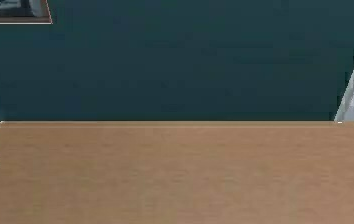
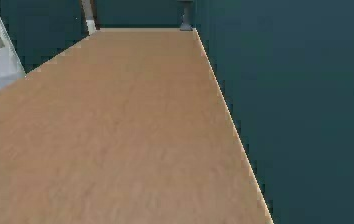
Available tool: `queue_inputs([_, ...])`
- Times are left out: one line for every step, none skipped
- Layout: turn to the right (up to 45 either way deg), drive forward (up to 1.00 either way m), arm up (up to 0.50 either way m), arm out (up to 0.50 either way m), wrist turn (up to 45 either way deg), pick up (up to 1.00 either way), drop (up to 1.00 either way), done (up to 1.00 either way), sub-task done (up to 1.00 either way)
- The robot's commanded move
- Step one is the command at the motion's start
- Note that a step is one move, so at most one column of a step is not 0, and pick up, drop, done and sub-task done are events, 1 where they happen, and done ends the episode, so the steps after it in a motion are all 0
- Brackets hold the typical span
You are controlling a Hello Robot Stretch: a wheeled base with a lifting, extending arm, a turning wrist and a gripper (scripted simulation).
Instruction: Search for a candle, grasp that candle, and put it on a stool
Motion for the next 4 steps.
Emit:
queue_inputs([45.0,0.00,0.00,0.00,0.0,0.00,0.00,0.00,0.00])
queue_inputs([24.0,0.00,0.00,0.00,0.0,0.00,0.00,0.00,0.00])
queue_inputs([0.0,1.00,0.00,0.00,0.0,0.00,0.00,0.00,0.00])
queue_inputs([0.0,1.00,0.00,0.00,0.0,0.00,0.00,0.00,0.00])
